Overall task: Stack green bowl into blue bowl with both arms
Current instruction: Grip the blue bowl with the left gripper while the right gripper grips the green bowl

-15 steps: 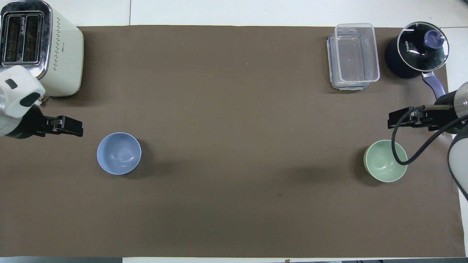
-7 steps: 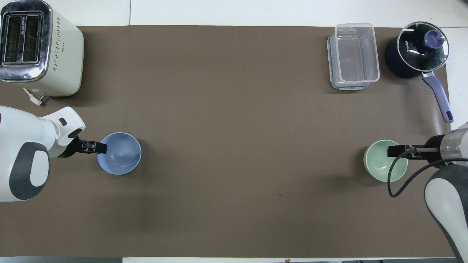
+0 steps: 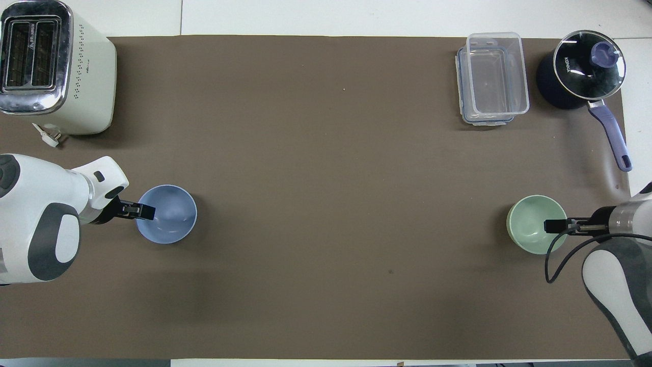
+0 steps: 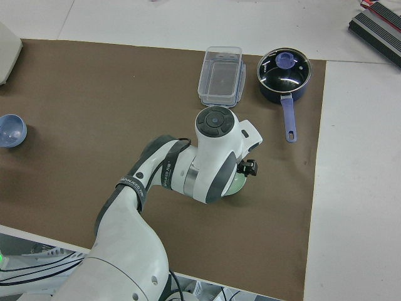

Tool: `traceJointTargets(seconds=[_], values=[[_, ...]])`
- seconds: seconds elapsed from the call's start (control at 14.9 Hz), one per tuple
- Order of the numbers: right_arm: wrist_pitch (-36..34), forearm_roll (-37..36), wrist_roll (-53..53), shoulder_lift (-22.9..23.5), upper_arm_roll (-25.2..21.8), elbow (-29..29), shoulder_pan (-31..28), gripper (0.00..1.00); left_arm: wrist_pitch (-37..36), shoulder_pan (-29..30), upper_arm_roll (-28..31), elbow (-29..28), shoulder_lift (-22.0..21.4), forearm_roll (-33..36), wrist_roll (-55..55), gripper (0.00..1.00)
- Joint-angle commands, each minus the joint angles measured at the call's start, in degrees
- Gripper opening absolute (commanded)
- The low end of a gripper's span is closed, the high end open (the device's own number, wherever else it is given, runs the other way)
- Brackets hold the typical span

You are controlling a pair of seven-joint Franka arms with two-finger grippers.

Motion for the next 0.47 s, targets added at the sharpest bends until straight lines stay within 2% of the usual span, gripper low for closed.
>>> traceJointTargets(seconds=[0.0,0.27,0.34,0.4], values=[[4.84,0.48,-3.49,1.53,0.40,-2.72,-2.61,1.00,-1.40,-0.26,-0.08,-0.80,-0.81,1.38,0.70,0.87],[11.08,0.48,-6.56,6.89,0.40,-2.99,-5.51,1.00,-3.52,-0.26,-0.08,-1.15,-0.81,1.29,0.44,0.85],[11.00,0.48,-6.75,6.90,0.40,-3.25,-5.69,0.91,-3.52,-0.26,-0.08,-1.50,-0.81,1.29,0.26,0.85],[10.83,0.48,-6.75,6.90,0.40,-3.43,-5.69,0.66,-3.61,-0.26,-0.17,-1.94,-0.99,1.29,0.17,0.84]])
